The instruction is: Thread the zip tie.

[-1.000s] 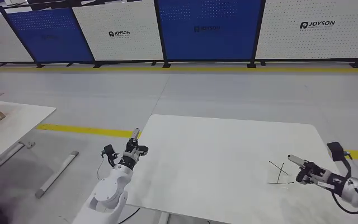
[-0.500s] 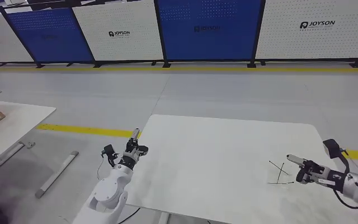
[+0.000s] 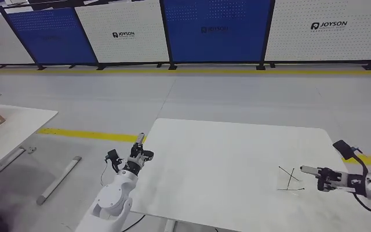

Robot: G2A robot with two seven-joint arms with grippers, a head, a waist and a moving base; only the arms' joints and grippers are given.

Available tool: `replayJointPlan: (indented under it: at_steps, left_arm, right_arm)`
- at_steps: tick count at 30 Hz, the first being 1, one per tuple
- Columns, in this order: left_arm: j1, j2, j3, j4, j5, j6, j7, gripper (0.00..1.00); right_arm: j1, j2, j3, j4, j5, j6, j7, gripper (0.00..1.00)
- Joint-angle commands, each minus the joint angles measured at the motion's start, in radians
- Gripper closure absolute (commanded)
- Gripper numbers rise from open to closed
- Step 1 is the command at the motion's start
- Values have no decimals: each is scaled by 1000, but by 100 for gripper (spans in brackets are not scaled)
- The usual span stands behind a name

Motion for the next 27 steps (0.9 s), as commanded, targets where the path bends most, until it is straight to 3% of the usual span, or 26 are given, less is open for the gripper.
replayJointPlan:
  at_steps: [1,13,21,24,27]
  left_arm:
    - [0,0,0,0,0,0,0,0]
    - [0,0,0,0,0,0,0,0]
    - [0,0,0,0,0,0,0,0]
    - [0,0,0,0,0,0,0,0]
    - [0,0,0,0,0,0,0,0]
  right_arm:
    - [35,20,-41,36,27,10,0,0]
    - [31,21,-45,53,25,26,0,0]
    - [86,58,-181,106,10,169,0,0]
    - [116,72,-230,120,14,177,0,0]
    - [116,72,-230,120,14,177,0,0]
